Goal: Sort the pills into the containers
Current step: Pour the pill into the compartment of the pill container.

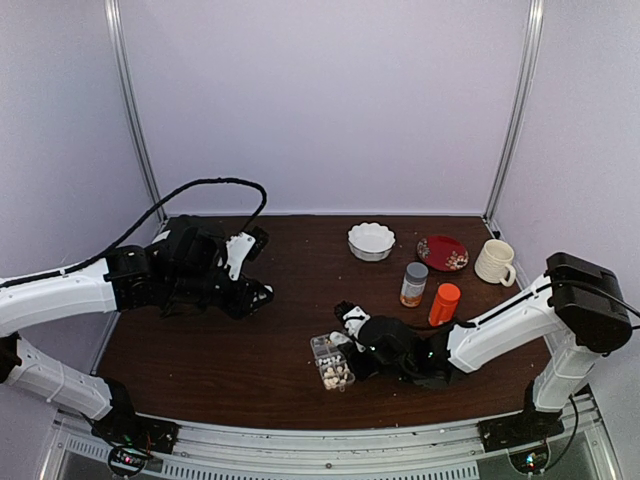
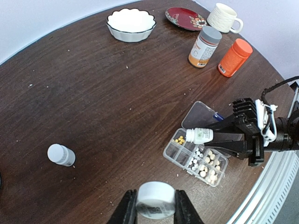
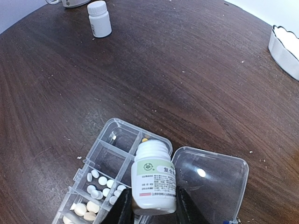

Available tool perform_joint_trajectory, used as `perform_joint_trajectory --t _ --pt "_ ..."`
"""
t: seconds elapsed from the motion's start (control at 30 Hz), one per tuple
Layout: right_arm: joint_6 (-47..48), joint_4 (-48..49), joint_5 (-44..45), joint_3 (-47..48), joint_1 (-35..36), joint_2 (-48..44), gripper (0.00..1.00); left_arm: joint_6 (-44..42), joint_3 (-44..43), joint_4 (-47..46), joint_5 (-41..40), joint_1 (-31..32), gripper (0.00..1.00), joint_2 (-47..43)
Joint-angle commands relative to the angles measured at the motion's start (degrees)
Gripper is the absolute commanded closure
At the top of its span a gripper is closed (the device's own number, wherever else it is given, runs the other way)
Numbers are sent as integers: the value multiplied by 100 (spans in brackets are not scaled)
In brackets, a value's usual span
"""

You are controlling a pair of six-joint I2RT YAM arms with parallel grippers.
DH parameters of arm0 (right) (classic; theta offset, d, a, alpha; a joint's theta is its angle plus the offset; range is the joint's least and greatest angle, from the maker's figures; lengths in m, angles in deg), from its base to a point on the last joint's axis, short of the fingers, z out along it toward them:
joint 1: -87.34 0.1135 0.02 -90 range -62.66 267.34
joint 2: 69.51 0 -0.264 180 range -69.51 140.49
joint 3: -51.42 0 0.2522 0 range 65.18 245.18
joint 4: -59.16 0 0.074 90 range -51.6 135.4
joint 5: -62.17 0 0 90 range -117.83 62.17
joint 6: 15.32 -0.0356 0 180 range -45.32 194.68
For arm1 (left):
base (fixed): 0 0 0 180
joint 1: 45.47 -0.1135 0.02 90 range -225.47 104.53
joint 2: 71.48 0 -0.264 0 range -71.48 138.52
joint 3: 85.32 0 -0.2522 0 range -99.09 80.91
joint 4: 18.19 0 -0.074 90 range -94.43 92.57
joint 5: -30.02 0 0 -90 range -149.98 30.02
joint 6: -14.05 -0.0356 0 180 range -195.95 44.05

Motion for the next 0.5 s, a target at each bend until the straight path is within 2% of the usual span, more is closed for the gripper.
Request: perform_joint_trajectory --t 0.0,0.07,0.13,0.27,0.37,0.47 --pt "-20 250 -84 4 -22 -149 100 28 -129 -49 71 -10 100 -31" --pt "-66 320 -51 -113 -26 -160 100 28 -133 -54 88 -10 100 -26" --pt "-55 -198 26 180 -26 -61 100 37 -125 -53 82 -6 100 -47" --pt "-84 288 -100 -39 -22 -163 100 42 -116 -47 76 -4 100 -58" --pt "-24 -250 -114 284 -18 -84 100 46 -108 -53 70 7 100 -63" --pt "26 320 -364 55 -22 -177 100 38 -116 -41 63 3 100 -63"
